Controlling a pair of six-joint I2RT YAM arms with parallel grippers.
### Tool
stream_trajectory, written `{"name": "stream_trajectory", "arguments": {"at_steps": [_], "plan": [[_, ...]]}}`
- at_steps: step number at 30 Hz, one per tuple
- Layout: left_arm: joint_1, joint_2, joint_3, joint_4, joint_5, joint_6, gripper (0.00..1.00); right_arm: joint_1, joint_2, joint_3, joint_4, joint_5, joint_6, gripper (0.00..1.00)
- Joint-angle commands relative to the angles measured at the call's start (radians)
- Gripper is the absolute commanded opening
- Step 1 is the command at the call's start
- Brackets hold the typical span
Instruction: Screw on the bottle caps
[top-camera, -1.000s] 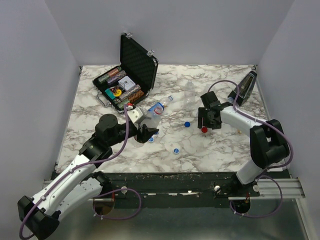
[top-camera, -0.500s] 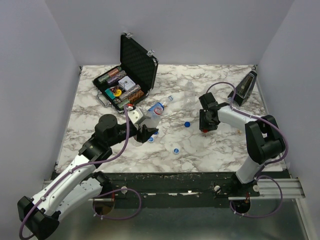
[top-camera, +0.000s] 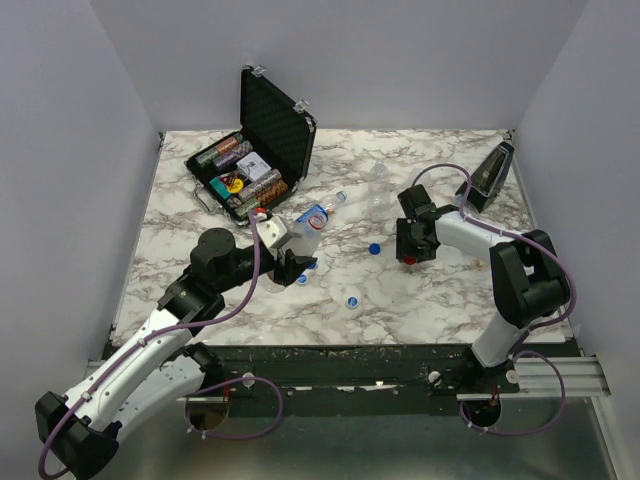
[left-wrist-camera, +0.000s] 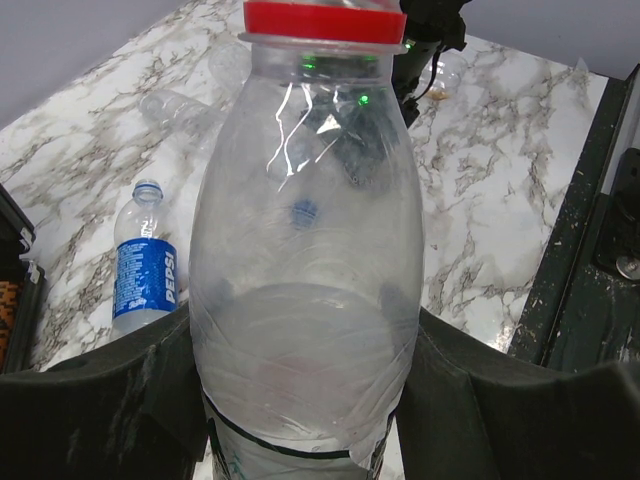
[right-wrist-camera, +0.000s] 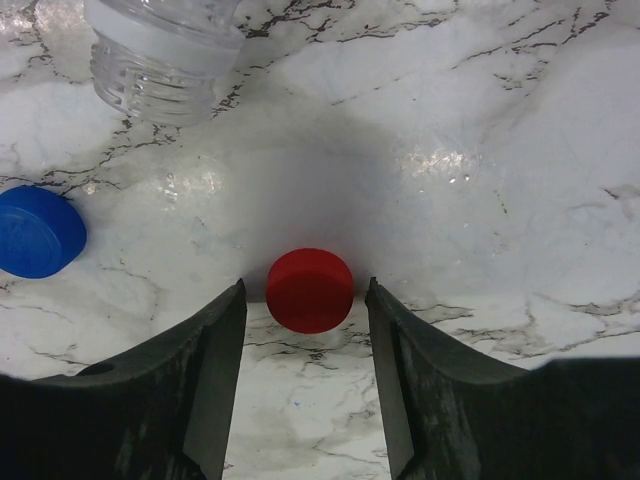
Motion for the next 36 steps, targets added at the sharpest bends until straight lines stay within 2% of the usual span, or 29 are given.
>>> {"name": "stream_trajectory", "arguments": {"at_steps": [1, 18, 19, 25, 26, 32, 33, 36], "plan": [[0.000, 0.002, 0.004, -0.012, 0.001, 0.013, 0.66, -0.006, 0.010, 0.020, 0.002, -0.013, -0.010, 0.61], [0.002, 0.014, 0.008, -0.012, 0.026, 0.019, 0.66, -0.005, 0.007, 0.024, 0.002, -0.002, -0.012, 0.50], [0.000, 0.014, 0.006, -0.012, 0.027, 0.020, 0.66, -0.005, 0.007, 0.023, 0.002, -0.002, -0.013, 0.45], [0.000, 0.016, 0.008, -0.014, 0.039, 0.028, 0.66, -0.005, -0.012, 0.024, -0.005, -0.004, -0.015, 0.42], [0.000, 0.016, 0.006, -0.015, 0.044, 0.029, 0.66, -0.005, -0.018, 0.023, -0.007, -0.007, -0.018, 0.37], [0.000, 0.024, 0.004, -0.012, 0.076, 0.046, 0.67, 0.001, -0.110, 0.015, -0.021, -0.049, -0.050, 0.36], [0.002, 0.024, 0.004, -0.014, 0.084, 0.051, 0.67, 0.004, -0.134, 0.014, -0.022, -0.060, -0.059, 0.34], [0.000, 0.030, 0.012, -0.036, 0.122, 0.075, 0.67, 0.052, -0.219, 0.024, -0.039, -0.079, -0.108, 0.34]]}}
